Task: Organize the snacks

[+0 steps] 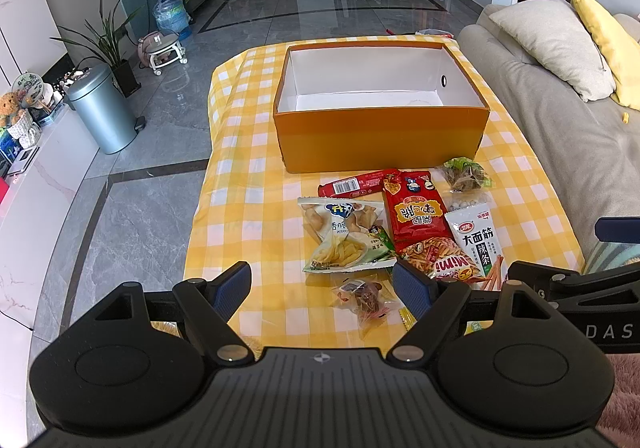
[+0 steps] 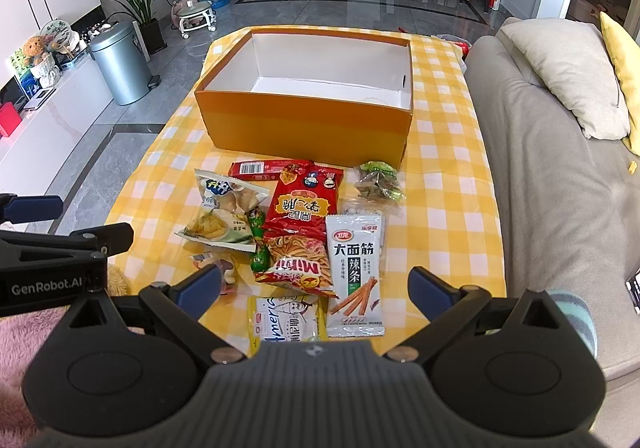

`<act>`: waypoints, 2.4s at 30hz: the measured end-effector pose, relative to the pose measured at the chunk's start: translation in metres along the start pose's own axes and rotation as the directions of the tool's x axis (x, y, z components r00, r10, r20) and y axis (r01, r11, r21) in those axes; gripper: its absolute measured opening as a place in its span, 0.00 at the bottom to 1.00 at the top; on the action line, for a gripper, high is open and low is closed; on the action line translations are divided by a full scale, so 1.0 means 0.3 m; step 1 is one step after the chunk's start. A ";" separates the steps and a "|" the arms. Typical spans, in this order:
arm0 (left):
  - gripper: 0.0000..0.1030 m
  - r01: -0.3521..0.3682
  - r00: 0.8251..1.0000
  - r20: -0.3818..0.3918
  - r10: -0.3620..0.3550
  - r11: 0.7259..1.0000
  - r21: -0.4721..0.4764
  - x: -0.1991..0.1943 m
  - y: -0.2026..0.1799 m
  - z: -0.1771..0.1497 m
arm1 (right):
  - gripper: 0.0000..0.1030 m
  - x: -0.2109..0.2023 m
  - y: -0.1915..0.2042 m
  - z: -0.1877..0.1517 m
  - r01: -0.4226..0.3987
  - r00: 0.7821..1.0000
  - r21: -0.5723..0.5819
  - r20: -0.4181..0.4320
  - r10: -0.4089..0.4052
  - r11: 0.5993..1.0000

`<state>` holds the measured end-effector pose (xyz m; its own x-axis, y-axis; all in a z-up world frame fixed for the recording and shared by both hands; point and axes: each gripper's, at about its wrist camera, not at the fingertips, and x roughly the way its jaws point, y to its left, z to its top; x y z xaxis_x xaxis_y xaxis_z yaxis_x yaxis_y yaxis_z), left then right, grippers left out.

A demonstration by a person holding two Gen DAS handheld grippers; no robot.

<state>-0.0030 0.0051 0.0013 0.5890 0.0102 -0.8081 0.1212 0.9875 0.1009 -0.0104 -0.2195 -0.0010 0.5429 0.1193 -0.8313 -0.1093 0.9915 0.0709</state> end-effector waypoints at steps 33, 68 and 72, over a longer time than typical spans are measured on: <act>0.56 0.267 0.954 -0.123 -0.274 0.961 -0.075 0.229 0.057 0.051 | 0.57 0.224 -0.136 0.053 -0.124 0.985 0.175 -0.100 0.143 0.977; 0.57 0.157 0.920 -0.338 -0.196 0.978 -0.141 0.632 0.033 0.110 | 0.37 0.604 -0.062 0.063 -0.130 0.949 0.108 -0.273 0.155 0.986; 0.43 0.155 0.924 -0.335 -0.185 0.981 -0.113 0.625 0.011 0.116 | 0.32 0.605 -0.059 0.059 -0.136 0.950 0.094 -0.270 0.157 0.986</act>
<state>0.1357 0.0049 -0.1297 0.2542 -0.1203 -0.9596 0.1201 0.9885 -0.0922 0.1047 -0.2145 -0.1433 0.2741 0.2549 -0.9273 -0.1034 0.9665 0.2351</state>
